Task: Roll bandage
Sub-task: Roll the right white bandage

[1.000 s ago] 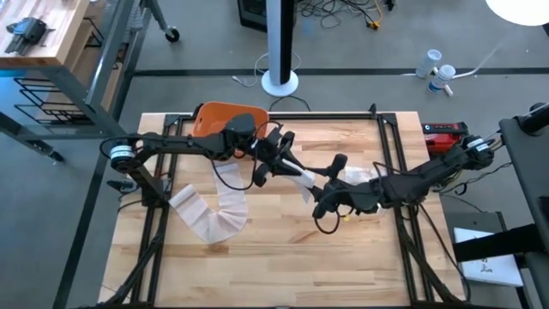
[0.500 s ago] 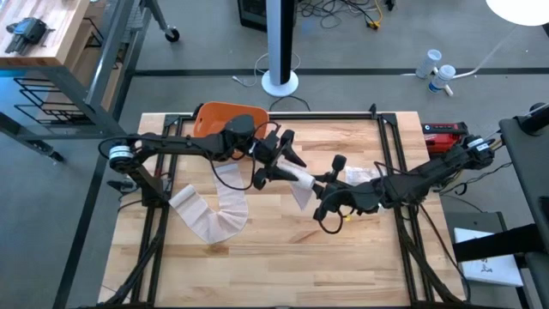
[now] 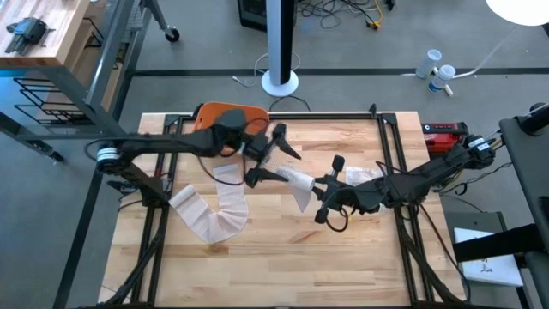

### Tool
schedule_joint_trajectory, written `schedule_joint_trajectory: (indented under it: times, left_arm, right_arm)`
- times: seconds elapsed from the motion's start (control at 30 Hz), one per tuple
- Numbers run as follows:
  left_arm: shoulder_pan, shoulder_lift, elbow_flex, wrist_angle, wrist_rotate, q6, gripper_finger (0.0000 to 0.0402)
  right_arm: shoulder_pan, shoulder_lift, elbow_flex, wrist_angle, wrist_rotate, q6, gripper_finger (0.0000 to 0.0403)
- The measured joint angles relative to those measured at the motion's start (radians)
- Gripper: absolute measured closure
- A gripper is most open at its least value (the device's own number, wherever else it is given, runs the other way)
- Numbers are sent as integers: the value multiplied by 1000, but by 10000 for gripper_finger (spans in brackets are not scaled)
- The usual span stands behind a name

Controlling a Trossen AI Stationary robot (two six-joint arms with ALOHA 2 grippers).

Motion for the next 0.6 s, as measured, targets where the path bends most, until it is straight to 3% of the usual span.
schedule_joint_trajectory:
  times: [0.2,0.33,0.6]
  left_arm:
    - [-35,-144,-12,-275,-210,248,69]
    - [-101,-185,-63,-238,-308,304,76]
    - [-266,-164,-113,-36,-752,628,83]
  right_arm:
    - [-5,-57,0,-3,5,193,389]
    - [-28,-93,0,-6,3,347,389]
    - [-116,-108,0,-25,-181,712,389]
